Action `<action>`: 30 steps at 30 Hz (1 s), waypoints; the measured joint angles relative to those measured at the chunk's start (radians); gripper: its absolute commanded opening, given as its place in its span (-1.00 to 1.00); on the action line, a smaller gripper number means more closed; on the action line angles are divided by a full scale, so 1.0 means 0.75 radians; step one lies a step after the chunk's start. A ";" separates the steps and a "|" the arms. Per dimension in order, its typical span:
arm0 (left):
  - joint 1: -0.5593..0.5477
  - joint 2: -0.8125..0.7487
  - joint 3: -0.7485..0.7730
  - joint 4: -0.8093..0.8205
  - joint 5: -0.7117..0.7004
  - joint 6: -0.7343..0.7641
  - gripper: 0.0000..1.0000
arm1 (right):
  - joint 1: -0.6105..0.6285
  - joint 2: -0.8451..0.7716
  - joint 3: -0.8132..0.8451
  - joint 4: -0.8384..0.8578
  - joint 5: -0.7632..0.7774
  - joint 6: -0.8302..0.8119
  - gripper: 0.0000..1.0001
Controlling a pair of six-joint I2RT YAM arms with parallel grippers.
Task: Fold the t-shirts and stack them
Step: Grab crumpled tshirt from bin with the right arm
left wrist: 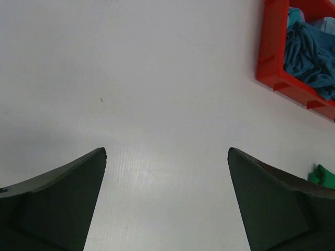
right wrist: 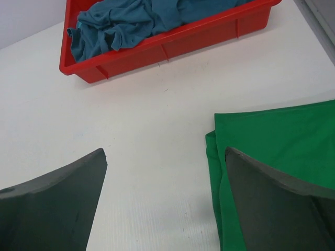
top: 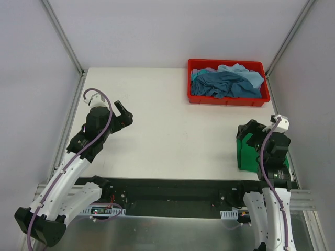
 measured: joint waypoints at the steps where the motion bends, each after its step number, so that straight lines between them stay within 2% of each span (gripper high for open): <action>1: 0.000 0.006 -0.001 0.004 -0.002 -0.008 0.98 | 0.000 0.006 -0.003 0.000 -0.008 0.008 0.93; 7: 0.000 0.125 0.000 0.111 0.032 0.021 0.98 | 0.000 0.113 0.003 0.047 -0.152 0.017 0.93; 11: 0.000 0.235 0.000 0.162 0.081 0.077 0.98 | 0.000 0.401 0.132 0.053 -0.267 0.018 0.93; 15: 0.000 0.245 -0.003 0.179 0.087 0.121 0.98 | 0.000 0.785 0.426 0.026 -0.267 0.028 0.93; 19: 0.000 0.241 -0.018 0.229 0.080 0.149 0.98 | 0.000 1.237 0.822 -0.032 -0.210 0.050 0.98; 20: 0.000 0.241 -0.021 0.233 0.074 0.155 0.98 | 0.000 1.326 0.897 -0.041 -0.199 0.049 0.92; 27: 0.000 0.269 -0.023 0.255 0.039 0.174 0.98 | 0.000 2.002 1.497 -0.181 -0.091 0.008 0.83; 28: 0.000 0.278 -0.023 0.255 0.037 0.177 0.98 | 0.000 2.096 1.588 -0.206 -0.067 0.002 0.76; 30: 0.000 0.300 -0.023 0.257 0.031 0.184 0.98 | 0.004 2.215 1.689 -0.218 -0.030 -0.007 0.37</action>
